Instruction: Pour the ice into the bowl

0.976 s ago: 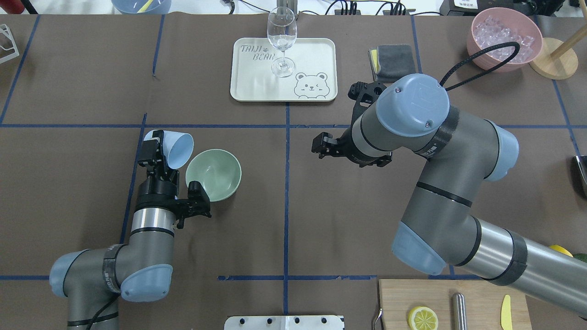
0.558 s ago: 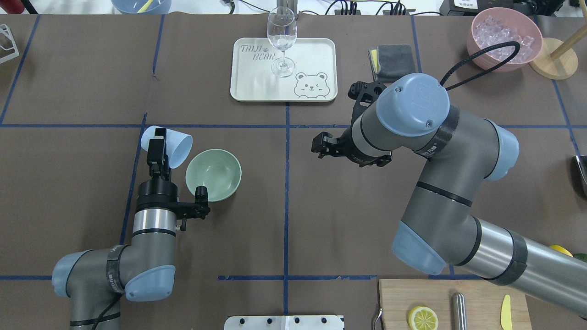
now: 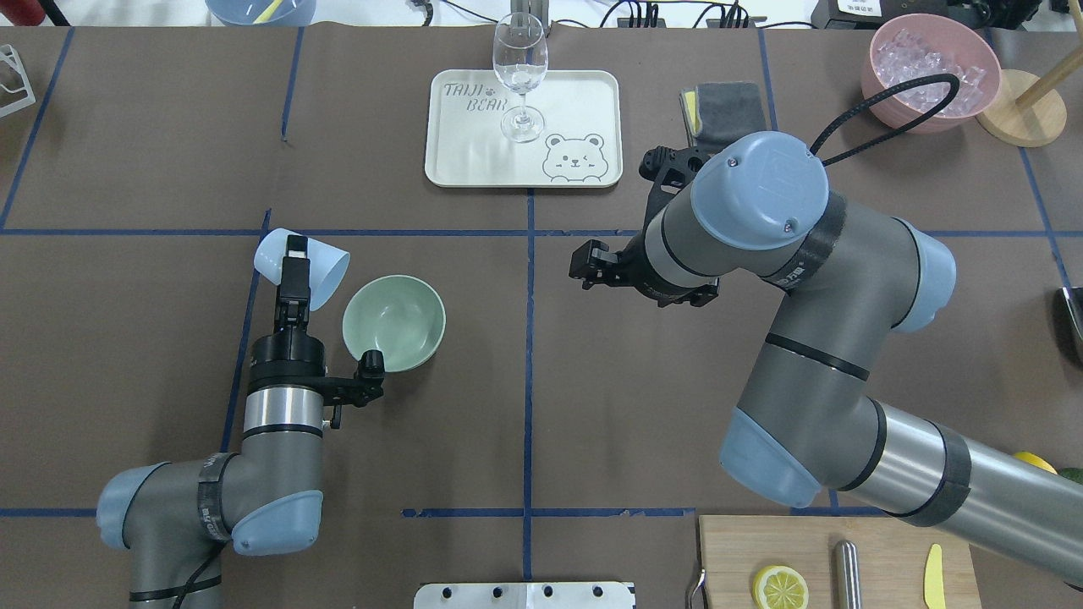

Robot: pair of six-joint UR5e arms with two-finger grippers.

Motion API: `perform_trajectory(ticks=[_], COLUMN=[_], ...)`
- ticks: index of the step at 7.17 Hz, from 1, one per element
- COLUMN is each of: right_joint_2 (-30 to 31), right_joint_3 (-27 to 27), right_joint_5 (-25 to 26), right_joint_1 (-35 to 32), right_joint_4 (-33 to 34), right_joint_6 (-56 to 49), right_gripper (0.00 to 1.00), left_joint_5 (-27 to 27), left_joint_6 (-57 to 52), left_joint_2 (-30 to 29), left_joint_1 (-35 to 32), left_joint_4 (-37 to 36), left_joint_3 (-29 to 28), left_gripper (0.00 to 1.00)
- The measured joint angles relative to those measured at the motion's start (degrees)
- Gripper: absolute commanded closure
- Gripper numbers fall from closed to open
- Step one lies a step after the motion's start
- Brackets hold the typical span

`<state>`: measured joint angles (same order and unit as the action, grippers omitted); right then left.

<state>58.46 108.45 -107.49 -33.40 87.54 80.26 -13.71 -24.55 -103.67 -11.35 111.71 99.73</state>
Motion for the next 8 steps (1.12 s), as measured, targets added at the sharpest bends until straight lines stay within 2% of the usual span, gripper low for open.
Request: perform_trajectory(ticks=[4, 8], right_joint_2=[-0.2, -0.2], right_joint_3=[0.0, 0.0], right_joint_5=[0.0, 0.0], right_joint_1=[0.0, 0.0], right_joint_4=[0.0, 0.0], right_joint_6=[0.2, 0.3], right_gripper=[0.0, 0.0], left_joint_5=[2.0, 2.5], left_joint_6=[-5.3, -6.0], left_joint_2=[0.4, 0.5], left_joint_1=[-0.1, -0.1], left_joint_4=[0.0, 0.0], left_joint_3=[0.0, 0.2], left_gripper=[1.0, 1.0])
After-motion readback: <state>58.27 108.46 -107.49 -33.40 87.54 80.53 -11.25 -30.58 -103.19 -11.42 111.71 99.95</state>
